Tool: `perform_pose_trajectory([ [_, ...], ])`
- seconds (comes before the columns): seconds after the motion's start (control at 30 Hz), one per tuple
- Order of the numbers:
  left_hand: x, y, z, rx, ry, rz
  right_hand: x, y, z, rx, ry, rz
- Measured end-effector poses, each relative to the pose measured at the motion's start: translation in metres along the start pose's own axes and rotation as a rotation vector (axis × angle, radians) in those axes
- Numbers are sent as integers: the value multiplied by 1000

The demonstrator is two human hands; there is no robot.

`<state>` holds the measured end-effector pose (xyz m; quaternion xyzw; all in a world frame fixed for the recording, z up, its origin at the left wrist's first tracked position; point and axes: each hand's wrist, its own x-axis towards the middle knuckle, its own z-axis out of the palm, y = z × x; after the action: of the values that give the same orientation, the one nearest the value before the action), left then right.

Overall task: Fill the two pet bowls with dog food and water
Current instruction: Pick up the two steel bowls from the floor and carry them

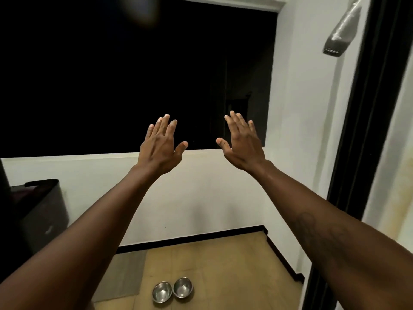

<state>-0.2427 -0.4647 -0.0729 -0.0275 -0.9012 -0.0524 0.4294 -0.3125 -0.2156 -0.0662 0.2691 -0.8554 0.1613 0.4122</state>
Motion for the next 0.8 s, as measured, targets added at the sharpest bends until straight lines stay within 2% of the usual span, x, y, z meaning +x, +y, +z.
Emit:
perform_pose_trajectory([
  [0.43, 15, -120, 84, 70, -69, -120, 54, -22, 166, 103, -94, -52],
  [0.8, 18, -204, 174, 89, -264, -229, 71, -18, 301, 175, -212, 14],
])
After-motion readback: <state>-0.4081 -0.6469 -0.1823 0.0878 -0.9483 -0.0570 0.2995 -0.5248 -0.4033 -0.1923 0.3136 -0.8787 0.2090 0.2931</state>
